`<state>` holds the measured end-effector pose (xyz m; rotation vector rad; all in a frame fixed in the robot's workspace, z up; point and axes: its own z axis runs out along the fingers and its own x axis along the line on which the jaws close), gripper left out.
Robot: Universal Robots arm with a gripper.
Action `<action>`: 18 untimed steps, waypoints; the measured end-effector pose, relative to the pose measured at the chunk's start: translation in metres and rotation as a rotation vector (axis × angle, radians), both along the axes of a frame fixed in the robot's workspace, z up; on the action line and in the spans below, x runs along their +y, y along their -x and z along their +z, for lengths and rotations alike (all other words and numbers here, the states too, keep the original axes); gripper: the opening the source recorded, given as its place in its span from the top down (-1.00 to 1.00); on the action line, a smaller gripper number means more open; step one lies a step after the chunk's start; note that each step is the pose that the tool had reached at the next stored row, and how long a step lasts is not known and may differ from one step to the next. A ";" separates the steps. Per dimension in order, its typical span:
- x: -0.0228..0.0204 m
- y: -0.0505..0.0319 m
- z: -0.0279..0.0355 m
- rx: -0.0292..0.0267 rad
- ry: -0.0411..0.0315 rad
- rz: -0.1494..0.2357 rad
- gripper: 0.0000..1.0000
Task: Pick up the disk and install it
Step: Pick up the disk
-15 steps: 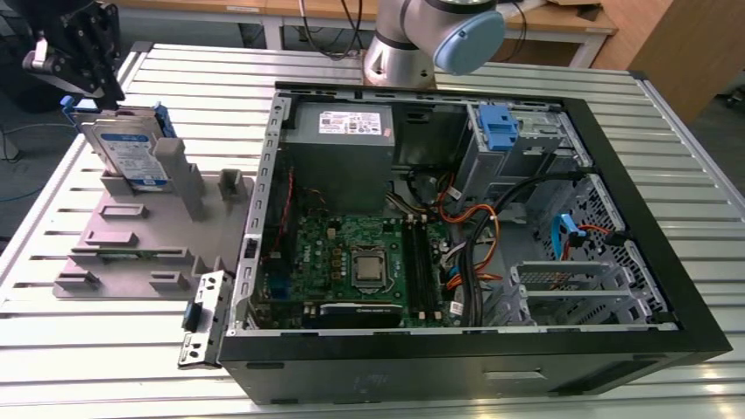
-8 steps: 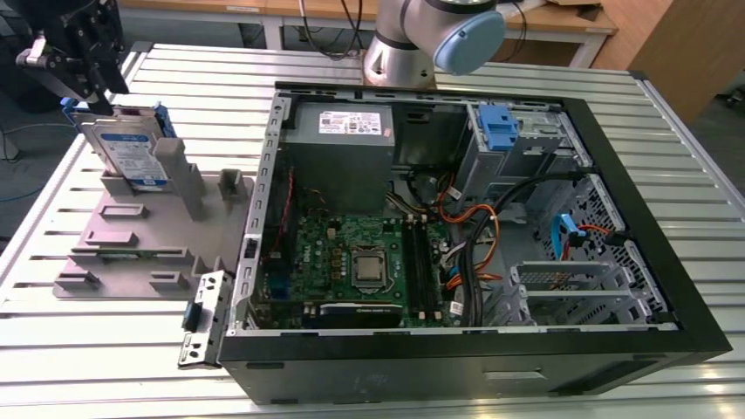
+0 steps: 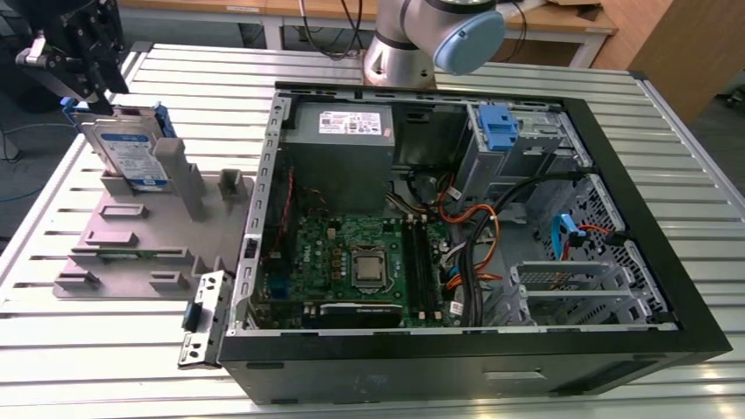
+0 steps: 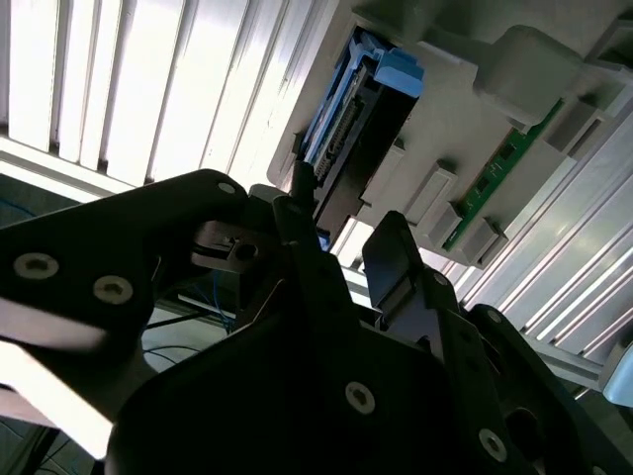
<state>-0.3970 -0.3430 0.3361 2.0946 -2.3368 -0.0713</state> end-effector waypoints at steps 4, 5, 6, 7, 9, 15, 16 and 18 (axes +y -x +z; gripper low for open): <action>0.0000 0.0000 0.0001 0.0000 0.0000 0.000 0.05; 0.0000 0.0000 0.0001 0.0000 0.0000 0.000 0.05; 0.0000 0.0000 0.0001 0.0000 0.0000 0.000 0.05; 0.0000 0.0000 0.0001 0.0002 0.0001 0.000 0.05; 0.0000 0.0000 -0.0009 0.0000 0.0000 0.001 0.05; 0.0000 0.0000 -0.0057 0.0001 0.0000 0.030 0.05; 0.0000 0.0000 -0.0063 0.0001 0.0000 0.039 0.05; 0.0000 0.0001 -0.0071 0.0001 0.0001 0.056 0.05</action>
